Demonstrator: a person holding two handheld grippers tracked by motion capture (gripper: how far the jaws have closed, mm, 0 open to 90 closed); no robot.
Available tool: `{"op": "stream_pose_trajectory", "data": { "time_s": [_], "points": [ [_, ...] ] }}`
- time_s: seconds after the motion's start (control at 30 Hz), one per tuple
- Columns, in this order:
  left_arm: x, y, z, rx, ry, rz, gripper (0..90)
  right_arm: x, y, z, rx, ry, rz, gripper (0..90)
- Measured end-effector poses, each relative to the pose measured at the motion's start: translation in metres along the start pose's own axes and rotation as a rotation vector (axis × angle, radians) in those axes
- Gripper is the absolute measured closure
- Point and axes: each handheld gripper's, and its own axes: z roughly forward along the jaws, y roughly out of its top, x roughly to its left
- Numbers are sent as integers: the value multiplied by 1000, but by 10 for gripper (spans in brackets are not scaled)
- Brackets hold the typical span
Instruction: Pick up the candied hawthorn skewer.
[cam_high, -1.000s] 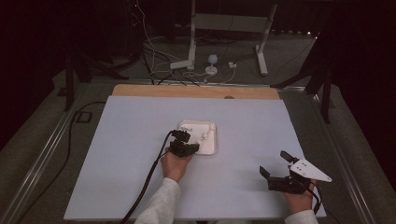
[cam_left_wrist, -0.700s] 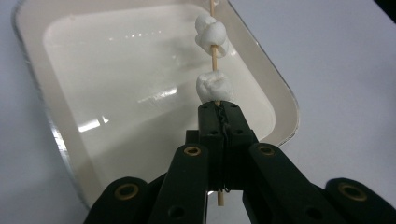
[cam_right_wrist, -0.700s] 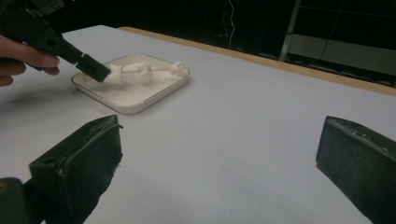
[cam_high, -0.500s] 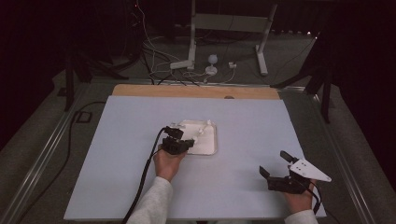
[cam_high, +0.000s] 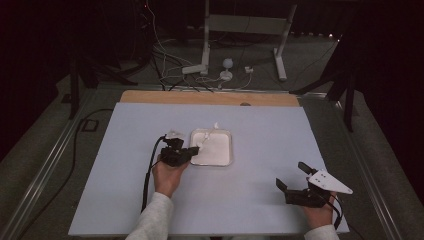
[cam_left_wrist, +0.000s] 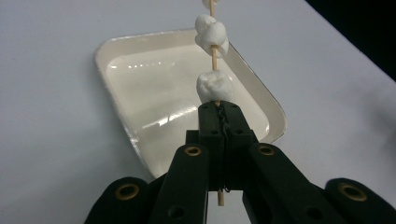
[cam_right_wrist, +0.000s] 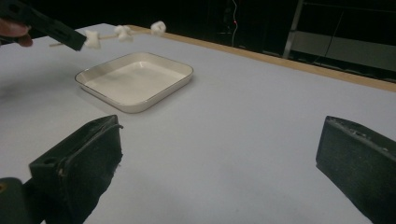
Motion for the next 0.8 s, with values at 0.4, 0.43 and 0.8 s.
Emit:
{"op": "stream_pose_trajectory", "data": {
  "time_s": [0.4,0.43,0.8],
  "points": [
    [4,-10,-22,-52,-28,49,900,8,16,10,21,44,11,3],
    [4,-11,-24,-53,-28,56,900,8,19,11,18,47,11,3],
    [11,-23,-47,-100,-24,91,900,9,53,30,11,108,41,2]
  ]
}}
